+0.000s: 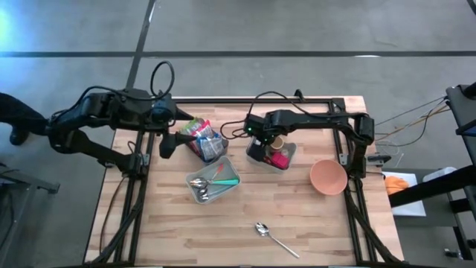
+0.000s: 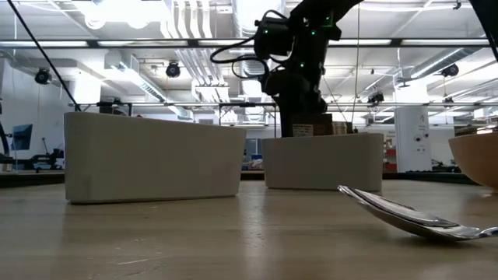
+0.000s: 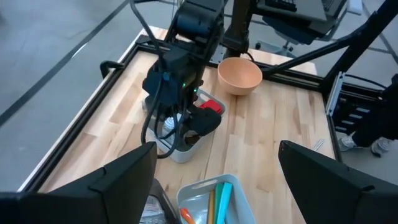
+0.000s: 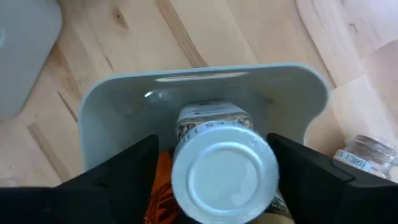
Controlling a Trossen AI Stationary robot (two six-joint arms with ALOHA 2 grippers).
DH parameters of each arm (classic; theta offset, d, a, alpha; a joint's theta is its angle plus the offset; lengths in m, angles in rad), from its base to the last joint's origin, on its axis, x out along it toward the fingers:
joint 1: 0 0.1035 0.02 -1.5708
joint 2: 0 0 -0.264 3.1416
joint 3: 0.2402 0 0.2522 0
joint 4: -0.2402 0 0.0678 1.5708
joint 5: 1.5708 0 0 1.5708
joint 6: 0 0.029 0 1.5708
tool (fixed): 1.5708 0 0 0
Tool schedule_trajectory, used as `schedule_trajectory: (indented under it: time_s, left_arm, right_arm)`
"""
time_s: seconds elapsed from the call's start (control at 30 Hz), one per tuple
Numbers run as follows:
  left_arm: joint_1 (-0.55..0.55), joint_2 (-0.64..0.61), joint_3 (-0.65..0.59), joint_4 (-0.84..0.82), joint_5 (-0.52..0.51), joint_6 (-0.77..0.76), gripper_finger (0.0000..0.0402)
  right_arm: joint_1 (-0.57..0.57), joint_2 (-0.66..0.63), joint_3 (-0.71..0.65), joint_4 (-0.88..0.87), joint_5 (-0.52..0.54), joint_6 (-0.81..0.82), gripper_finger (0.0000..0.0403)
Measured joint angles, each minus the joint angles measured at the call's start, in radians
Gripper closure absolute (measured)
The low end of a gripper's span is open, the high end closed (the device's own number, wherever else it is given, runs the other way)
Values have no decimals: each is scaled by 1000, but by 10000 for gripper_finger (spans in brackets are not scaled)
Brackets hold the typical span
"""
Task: Pick & Place Food Item
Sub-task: Put the white seasoning bottle into the top gray bin, then put the silver spoon into the bottom gray bin
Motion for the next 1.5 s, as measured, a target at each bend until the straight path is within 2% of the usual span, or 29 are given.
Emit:
schedule_trajectory:
  time_s: [0.2,0.53,0.8,1.03,1.5]
  left_arm:
    - [0,0,0,0,0,0,63]
    - [0,0,0,0,0,3,63]
    - [0,0,0,0,0,3,63]
    - [0,0,0,0,0,3,63]
    - [0,0,0,0,0,3,63]
  right_arm:
    - [1,-1,0,-5,0,-3,86]
    - [13,-48,1,-83,-16,80,83]
    - [62,-127,2,-47,-13,201,82]
    - [122,-211,2,-65,116,230,82]
    - [201,-341,2,-158,179,339,82]
